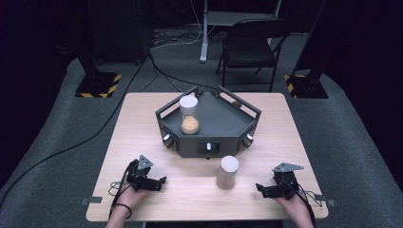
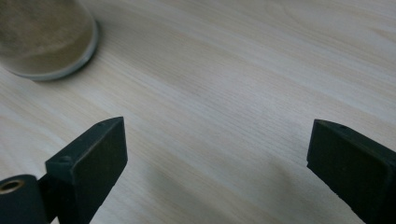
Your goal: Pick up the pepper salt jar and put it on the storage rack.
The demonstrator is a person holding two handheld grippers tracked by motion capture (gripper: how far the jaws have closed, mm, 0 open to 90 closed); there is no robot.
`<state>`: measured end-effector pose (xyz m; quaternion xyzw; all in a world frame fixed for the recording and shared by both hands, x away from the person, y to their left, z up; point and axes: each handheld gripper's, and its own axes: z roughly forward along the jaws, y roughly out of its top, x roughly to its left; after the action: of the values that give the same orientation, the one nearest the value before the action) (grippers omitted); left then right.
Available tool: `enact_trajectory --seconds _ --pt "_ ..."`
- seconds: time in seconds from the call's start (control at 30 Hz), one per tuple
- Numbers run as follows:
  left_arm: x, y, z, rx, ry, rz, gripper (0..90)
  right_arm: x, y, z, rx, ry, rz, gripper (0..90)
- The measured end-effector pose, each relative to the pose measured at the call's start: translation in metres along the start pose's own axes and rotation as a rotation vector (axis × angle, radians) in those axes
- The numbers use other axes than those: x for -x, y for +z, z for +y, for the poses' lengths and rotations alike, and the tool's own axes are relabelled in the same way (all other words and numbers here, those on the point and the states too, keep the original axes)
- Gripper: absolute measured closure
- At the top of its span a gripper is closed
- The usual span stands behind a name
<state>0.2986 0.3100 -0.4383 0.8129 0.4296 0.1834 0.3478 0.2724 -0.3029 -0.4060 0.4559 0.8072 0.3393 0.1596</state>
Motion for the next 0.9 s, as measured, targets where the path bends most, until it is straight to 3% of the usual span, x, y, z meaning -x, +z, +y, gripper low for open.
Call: enact_trajectory --seconds 0.2,0.47,0.9 --pt "0.000 0.000 0.000 0.000 0.001 0.000 0.3 -0.003 -0.008 -0.002 0.052 0.010 0.036 4.2" --pt "0.001 0.000 0.000 0.001 -0.002 0.002 0.3 -0.017 -0.020 0.001 0.139 -0.022 0.066 4.2" --pt "0.001 0.000 0.000 0.001 -0.002 0.002 0.3 -0.036 -0.025 0.015 0.191 -0.083 0.128 4.3"
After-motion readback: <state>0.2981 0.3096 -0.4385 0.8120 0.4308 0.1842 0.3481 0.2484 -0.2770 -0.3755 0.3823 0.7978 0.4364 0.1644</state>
